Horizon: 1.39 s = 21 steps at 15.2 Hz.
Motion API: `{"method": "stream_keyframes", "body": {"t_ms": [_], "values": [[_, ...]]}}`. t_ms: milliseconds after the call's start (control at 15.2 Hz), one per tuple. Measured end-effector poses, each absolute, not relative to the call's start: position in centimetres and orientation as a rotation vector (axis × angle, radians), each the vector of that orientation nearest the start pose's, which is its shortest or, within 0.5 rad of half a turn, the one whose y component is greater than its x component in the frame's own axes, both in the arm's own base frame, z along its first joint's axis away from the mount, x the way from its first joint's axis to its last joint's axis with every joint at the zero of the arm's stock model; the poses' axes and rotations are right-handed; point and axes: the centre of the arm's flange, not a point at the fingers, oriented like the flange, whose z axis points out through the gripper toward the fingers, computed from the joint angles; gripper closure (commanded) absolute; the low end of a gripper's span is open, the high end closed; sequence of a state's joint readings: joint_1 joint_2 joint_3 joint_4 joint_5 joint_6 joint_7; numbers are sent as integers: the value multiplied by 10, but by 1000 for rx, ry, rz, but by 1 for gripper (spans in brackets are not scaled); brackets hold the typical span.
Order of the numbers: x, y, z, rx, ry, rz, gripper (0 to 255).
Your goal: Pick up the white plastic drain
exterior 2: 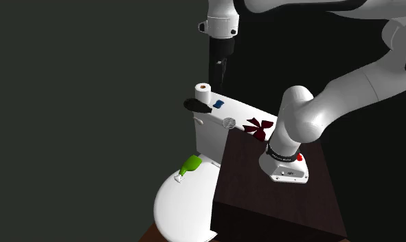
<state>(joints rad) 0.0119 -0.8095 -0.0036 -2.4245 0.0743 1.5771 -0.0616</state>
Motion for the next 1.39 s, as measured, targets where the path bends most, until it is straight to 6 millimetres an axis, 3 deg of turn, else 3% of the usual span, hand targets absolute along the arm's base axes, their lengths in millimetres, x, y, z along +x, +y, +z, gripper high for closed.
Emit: {"method": "stream_keyframes", "body": {"t_ms": [132,396,1386], "values": [[299,9,560,-3067,-97,56,0],[298,-9,522,-3103,-30,59,0],[276,-86,349,-3242,269,73,0]]}}
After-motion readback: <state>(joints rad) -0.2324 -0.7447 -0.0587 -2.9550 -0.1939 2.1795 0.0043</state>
